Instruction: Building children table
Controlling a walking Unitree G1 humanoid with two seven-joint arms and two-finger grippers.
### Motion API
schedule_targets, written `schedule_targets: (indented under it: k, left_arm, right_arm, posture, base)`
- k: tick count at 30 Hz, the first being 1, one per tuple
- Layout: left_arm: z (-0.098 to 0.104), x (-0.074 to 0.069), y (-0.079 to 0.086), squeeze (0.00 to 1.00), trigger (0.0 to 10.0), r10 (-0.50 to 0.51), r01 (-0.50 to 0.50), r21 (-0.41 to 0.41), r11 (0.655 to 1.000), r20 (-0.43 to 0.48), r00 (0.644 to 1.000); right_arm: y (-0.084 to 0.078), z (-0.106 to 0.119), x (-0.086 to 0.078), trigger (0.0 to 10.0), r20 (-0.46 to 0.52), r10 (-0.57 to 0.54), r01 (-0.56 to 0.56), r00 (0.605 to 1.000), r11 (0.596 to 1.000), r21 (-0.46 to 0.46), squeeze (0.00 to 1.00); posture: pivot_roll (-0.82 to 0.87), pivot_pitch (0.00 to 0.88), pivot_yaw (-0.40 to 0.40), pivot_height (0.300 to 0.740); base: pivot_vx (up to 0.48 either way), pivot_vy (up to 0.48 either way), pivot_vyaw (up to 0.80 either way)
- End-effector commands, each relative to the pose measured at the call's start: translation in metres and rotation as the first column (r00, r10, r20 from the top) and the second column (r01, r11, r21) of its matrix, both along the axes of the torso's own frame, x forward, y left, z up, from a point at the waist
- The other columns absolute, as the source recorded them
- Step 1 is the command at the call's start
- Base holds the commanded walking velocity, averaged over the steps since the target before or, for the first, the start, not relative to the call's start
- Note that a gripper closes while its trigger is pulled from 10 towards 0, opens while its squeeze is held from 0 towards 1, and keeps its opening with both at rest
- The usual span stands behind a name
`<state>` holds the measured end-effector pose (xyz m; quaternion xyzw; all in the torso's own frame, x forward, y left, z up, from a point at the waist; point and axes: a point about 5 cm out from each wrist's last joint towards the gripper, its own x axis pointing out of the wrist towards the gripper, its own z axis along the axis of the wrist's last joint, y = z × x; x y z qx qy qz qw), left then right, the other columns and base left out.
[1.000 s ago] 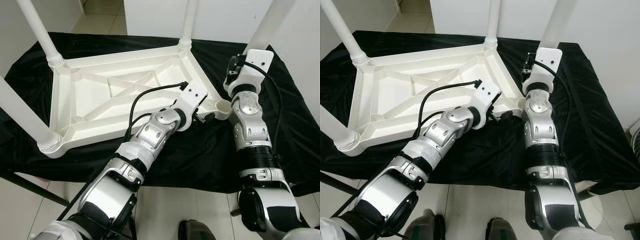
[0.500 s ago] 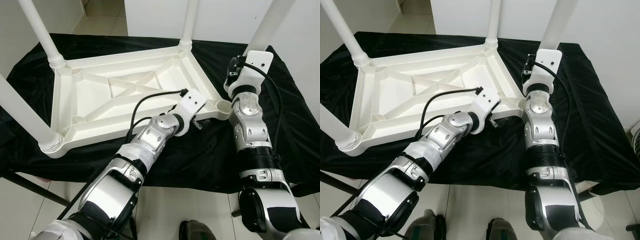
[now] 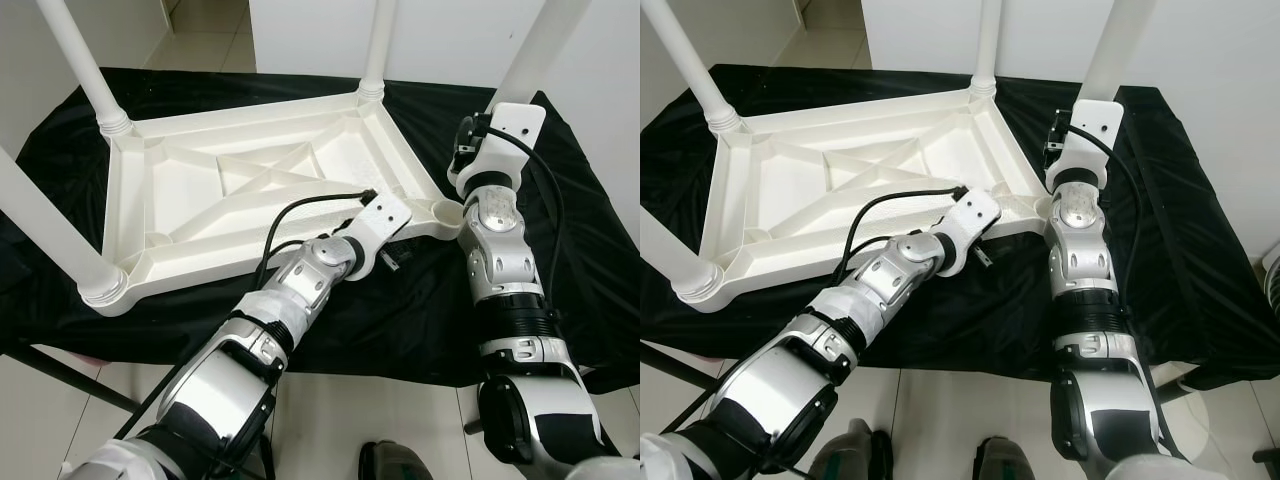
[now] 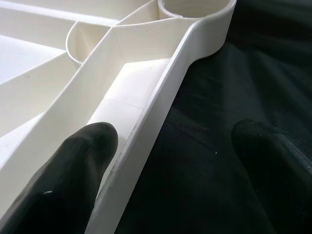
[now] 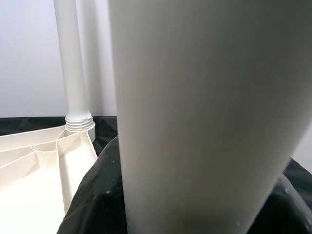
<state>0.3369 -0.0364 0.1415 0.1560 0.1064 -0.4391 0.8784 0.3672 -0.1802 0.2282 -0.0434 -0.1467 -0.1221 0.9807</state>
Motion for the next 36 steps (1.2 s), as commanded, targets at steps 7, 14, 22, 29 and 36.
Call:
schedule_targets:
  k: [7,14,22,29,36]
  left_arm:
    - [0.003,0.001,-0.010,0.00,10.0,0.006,-0.007,0.037,0.999,0.030,1.000]
    - [0.006,-0.002,-0.010,0.00,0.0,-0.091,0.090,0.040,0.995,0.024,0.996]
    - [-0.009,-0.011,-0.001,0.00,0.0,-0.245,0.245,0.113,0.963,-0.008,0.969]
    - [-0.023,-0.015,0.021,0.00,0.0,-0.297,0.300,0.168,0.939,-0.046,0.954]
    - [-0.037,-0.025,0.052,0.00,0.0,-0.335,0.347,0.208,0.915,-0.092,0.938]
  right_arm:
    - [-0.001,0.007,0.000,10.0,0.031,-0.008,0.008,0.999,1.000,0.008,0.00]
    - [-0.007,0.006,-0.002,10.0,0.030,-0.031,0.031,0.999,0.999,0.013,0.00]
    - [-0.012,0.006,-0.003,10.0,0.030,-0.052,0.051,0.998,0.999,0.014,0.00]
    - [-0.016,0.005,-0.005,10.0,0.028,-0.073,0.073,0.997,0.997,0.021,0.00]
    - [-0.019,0.004,-0.006,10.0,0.025,-0.083,0.083,0.996,0.996,0.021,0.00]
  posture:
    - [-0.08,0.006,0.046,0.740]
    - [-0.08,0.034,0.058,0.740]
    - [-0.07,0.055,0.067,0.740]
    - [-0.06,0.078,0.073,0.740]
    - [-0.07,0.069,0.072,0.740]
  base:
    - [0.000,0.000,0.00]
    - [0.000,0.000,0.00]
    - [0.000,0.000,0.00]
    - [0.000,0.000,0.00]
    - [0.000,0.000,0.00]
